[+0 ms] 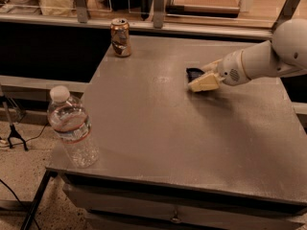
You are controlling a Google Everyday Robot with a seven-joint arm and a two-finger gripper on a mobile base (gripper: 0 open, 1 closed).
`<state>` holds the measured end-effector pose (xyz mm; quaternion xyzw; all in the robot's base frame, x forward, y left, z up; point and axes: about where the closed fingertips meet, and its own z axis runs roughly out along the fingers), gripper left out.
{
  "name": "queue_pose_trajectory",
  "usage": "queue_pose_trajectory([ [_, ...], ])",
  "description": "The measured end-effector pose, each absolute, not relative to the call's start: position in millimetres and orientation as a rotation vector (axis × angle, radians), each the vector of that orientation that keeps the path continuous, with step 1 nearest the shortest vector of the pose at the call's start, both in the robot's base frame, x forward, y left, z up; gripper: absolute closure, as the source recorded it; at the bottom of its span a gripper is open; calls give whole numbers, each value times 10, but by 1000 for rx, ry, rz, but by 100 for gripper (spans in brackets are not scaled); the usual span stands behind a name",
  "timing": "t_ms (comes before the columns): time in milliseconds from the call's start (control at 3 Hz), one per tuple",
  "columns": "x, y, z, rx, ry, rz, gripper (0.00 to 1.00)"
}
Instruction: Move rxbar blueberry near water bottle
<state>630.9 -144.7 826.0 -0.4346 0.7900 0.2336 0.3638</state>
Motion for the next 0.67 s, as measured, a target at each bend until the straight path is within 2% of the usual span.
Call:
queue_pose_trajectory([
  [667,6309,-1445,8271,-1119,2032,601,100],
])
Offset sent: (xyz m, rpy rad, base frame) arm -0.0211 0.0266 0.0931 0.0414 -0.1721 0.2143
